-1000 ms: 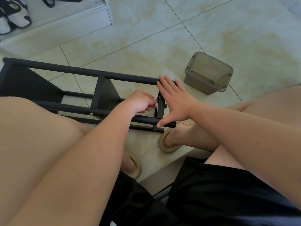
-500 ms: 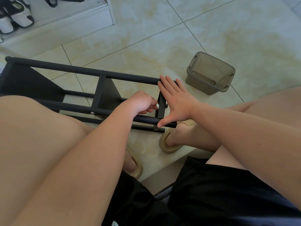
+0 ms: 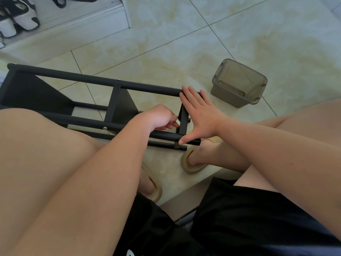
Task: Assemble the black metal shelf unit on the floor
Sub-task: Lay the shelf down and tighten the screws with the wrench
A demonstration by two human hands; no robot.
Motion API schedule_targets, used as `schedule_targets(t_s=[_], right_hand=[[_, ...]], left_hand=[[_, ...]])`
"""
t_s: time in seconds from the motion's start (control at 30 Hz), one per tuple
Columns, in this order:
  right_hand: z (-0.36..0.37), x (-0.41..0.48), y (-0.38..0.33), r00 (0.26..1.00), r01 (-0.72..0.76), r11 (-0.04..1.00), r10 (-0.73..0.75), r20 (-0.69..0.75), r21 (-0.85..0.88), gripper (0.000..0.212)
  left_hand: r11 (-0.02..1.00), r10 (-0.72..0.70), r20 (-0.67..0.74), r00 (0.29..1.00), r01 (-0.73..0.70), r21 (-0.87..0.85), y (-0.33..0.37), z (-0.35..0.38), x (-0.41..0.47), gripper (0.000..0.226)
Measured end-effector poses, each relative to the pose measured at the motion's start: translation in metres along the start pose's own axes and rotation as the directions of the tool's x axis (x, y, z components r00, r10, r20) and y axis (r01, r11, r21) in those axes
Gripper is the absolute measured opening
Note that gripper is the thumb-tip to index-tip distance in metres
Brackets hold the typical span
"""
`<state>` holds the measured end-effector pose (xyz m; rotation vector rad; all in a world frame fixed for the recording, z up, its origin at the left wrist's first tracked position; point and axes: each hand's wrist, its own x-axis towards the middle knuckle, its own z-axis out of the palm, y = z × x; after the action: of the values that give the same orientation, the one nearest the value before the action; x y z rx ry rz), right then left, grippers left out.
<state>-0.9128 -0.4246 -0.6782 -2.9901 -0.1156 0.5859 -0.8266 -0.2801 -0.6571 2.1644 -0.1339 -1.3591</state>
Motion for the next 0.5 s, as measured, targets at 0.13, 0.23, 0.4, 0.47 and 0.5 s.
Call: schedule_targets(t_s=[0.13,0.23,0.4,0.47,0.5], right_hand=[[0.001,0.0,0.0,1.0,0.001,1.0,-0.001,0.001,-0.001,0.154],[0.001,0.0,0.0,1.0,0.004,1.0,-0.004,0.0,0.0,0.154],[0.001,0.0,0.001,1.0,0.003,1.0,-0.003,0.002,0.005,0.154],[0.002,0.001,0.001,1.0,0.002,1.0,-0.003,0.002,0.005,0.154],[0.002,0.001,0.0,1.0,0.002,1.0,-0.002,0.001,0.004,0.154]], left_hand=[[0.999,0.035,0.018,0.999,-0.035,0.023,-0.004,-0.003,0.002,0.017],[0.997,0.058,0.037,0.998,-0.06,0.054,-0.007,-0.005,0.002,0.019],[0.988,0.086,0.066,0.994,-0.094,0.122,-0.011,-0.009,0.004,0.024],[0.984,0.099,0.081,0.992,-0.11,0.138,-0.013,-0.011,0.004,0.023],[0.982,0.107,0.086,0.99,-0.119,0.146,-0.014,-0.011,0.004,0.023]])
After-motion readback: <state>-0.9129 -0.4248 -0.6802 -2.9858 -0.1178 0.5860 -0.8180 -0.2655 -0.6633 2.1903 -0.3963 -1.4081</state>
